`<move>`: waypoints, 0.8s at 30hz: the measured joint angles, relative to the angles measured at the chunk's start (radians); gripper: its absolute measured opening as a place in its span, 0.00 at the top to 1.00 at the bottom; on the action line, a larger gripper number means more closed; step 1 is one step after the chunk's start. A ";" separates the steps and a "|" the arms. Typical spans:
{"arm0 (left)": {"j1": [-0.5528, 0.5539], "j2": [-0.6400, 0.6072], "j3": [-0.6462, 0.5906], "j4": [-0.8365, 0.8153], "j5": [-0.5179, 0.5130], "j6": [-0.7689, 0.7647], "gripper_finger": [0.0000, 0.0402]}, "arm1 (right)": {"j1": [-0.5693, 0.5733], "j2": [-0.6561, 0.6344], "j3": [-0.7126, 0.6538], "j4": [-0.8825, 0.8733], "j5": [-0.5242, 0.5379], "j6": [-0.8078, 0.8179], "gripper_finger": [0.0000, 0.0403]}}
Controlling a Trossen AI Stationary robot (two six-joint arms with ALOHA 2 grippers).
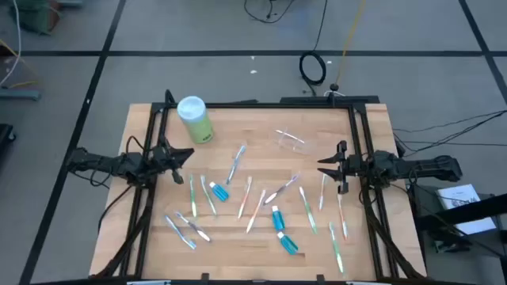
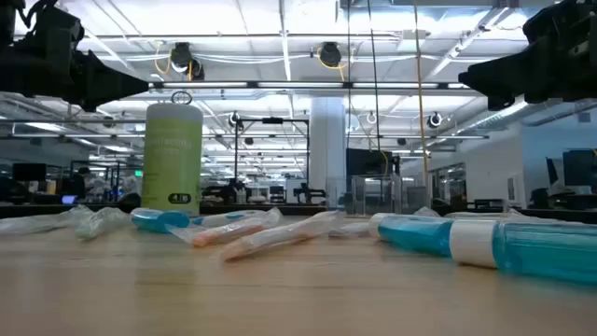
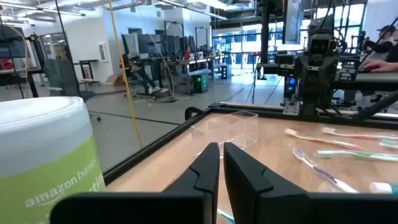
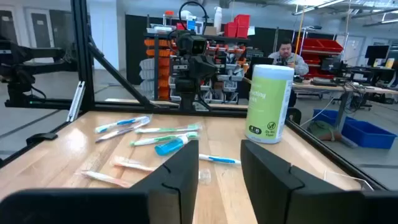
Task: Pick & Place toothbrushing station
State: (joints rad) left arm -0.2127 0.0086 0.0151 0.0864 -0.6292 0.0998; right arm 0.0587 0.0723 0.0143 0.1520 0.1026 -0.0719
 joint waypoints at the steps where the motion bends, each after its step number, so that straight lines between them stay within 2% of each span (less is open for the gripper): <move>1: 0.000 0.000 0.000 0.000 0.000 0.000 0.92 | 0.000 0.000 0.000 0.002 0.001 0.000 0.72; 6: 0.000 0.000 0.000 0.010 0.000 -0.047 0.92 | 0.000 0.000 0.000 0.039 0.003 -0.003 0.72; 13: 0.000 0.000 0.000 0.154 0.008 -0.057 0.92 | 0.000 0.004 0.000 0.253 0.005 -0.018 0.72; 16: 0.000 0.000 0.000 0.220 0.057 -0.057 0.92 | 0.000 0.005 0.000 0.319 0.004 -0.023 0.72; 20: 0.000 0.000 0.000 0.305 0.129 -0.091 0.92 | 0.000 0.029 0.000 0.381 0.002 0.052 0.72; 24: 0.000 0.028 0.003 0.354 0.133 -0.105 0.92 | 0.000 0.117 0.000 0.481 0.040 0.098 0.72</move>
State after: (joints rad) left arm -0.2127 0.0367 0.0179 0.4409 -0.4965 -0.0056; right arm 0.0589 0.1889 0.0143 0.6325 0.1428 0.0264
